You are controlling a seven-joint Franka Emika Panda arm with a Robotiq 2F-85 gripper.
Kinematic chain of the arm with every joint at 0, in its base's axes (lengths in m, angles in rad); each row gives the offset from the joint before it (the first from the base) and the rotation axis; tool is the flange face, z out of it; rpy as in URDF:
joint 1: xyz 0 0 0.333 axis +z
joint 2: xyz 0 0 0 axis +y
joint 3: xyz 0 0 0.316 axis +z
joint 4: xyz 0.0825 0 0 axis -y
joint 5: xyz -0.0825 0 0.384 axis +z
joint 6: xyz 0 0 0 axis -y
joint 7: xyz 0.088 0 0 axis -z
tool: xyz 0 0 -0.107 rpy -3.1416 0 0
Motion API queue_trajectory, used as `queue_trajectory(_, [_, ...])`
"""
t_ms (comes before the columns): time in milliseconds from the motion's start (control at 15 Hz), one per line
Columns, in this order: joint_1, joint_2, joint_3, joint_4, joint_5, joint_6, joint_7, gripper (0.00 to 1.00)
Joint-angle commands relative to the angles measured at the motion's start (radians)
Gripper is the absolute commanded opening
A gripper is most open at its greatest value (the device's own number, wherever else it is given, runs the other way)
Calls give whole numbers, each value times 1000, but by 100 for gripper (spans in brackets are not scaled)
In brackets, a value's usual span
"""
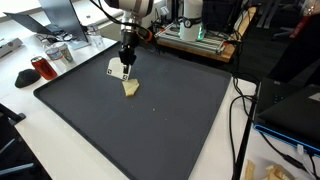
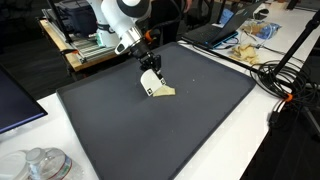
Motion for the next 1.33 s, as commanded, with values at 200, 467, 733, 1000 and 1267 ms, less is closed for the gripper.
queue_trajectory(200, [53, -42, -17, -14, 168, 82, -133, 1])
queue_trajectory(467, [47, -68, 3, -25, 42, 178, -109, 1])
queue_trajectory(733, [27, -95, 74, -57, -212, 262, -23, 1])
queue_trajectory(1000, [114, -82, 34, -122, -552, 243, 146, 1])
queue_trajectory(1267, [137, -79, 19, -216, -878, 249, 276, 1])
